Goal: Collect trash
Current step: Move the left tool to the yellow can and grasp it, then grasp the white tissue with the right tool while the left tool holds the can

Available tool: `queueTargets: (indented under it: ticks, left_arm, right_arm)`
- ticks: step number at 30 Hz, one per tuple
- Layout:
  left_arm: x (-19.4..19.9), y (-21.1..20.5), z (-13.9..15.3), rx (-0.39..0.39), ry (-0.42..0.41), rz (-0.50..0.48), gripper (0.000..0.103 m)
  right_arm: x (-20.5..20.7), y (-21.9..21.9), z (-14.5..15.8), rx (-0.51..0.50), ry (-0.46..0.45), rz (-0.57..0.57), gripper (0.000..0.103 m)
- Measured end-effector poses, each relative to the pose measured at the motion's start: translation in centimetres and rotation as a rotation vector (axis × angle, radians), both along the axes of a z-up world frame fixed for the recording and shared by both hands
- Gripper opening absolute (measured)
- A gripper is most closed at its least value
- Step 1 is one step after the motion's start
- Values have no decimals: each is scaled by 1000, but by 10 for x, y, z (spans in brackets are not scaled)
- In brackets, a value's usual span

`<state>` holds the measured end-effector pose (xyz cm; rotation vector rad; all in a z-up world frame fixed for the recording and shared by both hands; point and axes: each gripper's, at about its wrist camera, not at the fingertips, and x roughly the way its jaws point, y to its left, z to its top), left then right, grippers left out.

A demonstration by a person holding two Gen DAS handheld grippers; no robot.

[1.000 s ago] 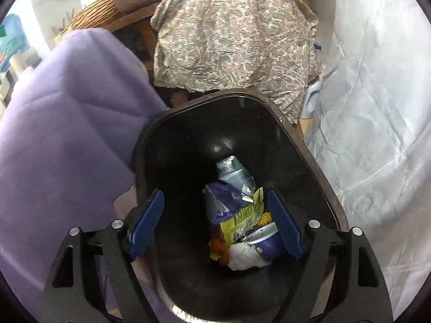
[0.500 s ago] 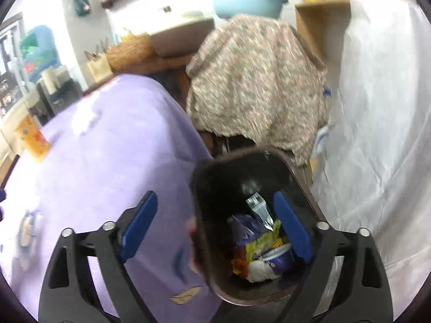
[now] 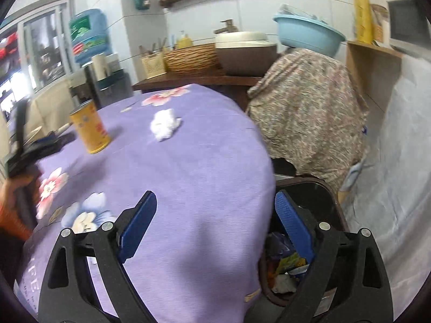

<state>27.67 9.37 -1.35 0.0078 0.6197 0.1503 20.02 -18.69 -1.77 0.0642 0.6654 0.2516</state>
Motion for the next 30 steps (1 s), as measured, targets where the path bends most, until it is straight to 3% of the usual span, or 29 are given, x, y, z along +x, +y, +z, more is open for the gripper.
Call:
queueTargets:
  ticks: [7, 10, 15, 19, 24, 30]
  left_arm:
    - [29, -5, 4, -8, -49, -2, 97]
    - [34, -4, 7, -24, -71, -20, 86]
    - [49, 5, -1, -34, 1, -16, 66]
    - [37, 13, -1, -83, -19, -23, 66]
    - [-1, 10, 17, -124, -66, -51, 65]
    - [-47, 5, 30, -160, -146, -91, 66]
  right_arm:
    - [-4, 14, 6, -29, 0, 23, 89]
    - [0, 19, 7, -37, 5, 33, 89]
    - [15, 39, 10, -44, 6, 68, 89]
    - [28, 58, 18, -49, -19, 101, 89]
    - [61, 84, 18, -62, 18, 149, 89]
    - [119, 122, 5, -144, 54, 158, 89]
